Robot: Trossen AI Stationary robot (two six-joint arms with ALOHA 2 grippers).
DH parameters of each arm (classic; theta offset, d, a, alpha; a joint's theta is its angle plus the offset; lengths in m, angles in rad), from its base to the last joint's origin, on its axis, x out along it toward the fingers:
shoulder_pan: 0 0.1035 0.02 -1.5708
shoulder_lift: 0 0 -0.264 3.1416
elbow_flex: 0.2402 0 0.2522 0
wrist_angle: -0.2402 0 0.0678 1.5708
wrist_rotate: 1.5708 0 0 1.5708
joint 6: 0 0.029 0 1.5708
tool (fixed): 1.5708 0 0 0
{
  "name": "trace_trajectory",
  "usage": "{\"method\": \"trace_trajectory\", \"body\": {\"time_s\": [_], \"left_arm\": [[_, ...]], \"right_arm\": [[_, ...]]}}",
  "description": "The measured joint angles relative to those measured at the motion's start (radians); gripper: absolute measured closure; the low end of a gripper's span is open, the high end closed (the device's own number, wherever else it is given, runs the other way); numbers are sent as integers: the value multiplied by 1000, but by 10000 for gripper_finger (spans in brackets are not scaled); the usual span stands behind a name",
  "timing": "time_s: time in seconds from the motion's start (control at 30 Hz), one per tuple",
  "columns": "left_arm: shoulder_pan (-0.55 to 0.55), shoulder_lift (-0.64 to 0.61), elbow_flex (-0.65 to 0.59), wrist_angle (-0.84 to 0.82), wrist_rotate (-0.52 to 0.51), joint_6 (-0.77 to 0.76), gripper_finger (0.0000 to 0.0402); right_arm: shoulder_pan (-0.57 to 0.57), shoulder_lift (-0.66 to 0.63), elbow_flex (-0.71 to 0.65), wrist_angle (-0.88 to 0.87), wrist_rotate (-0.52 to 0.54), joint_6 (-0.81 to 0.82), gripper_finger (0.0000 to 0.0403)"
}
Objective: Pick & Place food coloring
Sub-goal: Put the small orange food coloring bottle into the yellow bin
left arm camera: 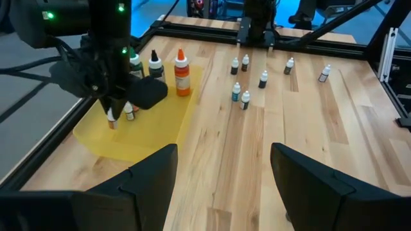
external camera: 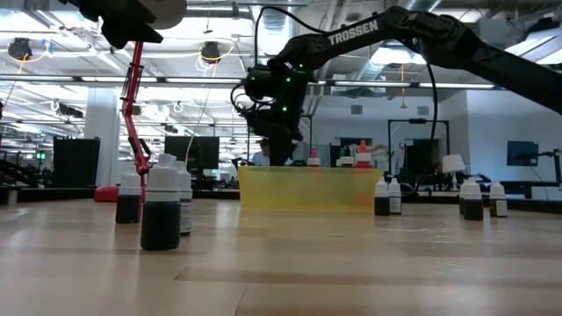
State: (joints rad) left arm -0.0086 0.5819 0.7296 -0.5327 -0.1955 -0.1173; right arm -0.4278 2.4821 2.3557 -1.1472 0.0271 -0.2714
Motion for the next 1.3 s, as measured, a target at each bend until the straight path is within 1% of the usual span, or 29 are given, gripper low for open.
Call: {"method": "trace_trajectory", "body": {"time_s": [0.07, 0.1, 0.2, 0.3, 0.43, 0.87, 1.13, 1.3], "left_arm": [[0, 1, 0, 0, 0, 0, 159], [0, 0, 0, 0, 0, 0, 159], [0, 0, 0, 0, 0, -1, 159], [0, 0, 0, 0, -10, 0, 159], [0, 0, 0, 0, -28, 4, 159], [0, 0, 0, 0, -29, 8, 159], [0, 0, 0, 0, -38, 42, 159], [0, 0, 0, 0, -81, 46, 159]], "right_arm": [[-11, 3, 0, -17, -47, -25, 349], [-15, 9, 0, -22, -52, -40, 349], [-24, 22, -2, -66, -40, -72, 349], [-31, 18, 0, -74, -40, -82, 349], [-40, 18, -1, -135, -28, -152, 349], [-40, 18, -22, -60, -26, -367, 349], [-37, 26, -22, -60, -27, -386, 348], [-38, 26, -22, -58, -27, -385, 330]]}}
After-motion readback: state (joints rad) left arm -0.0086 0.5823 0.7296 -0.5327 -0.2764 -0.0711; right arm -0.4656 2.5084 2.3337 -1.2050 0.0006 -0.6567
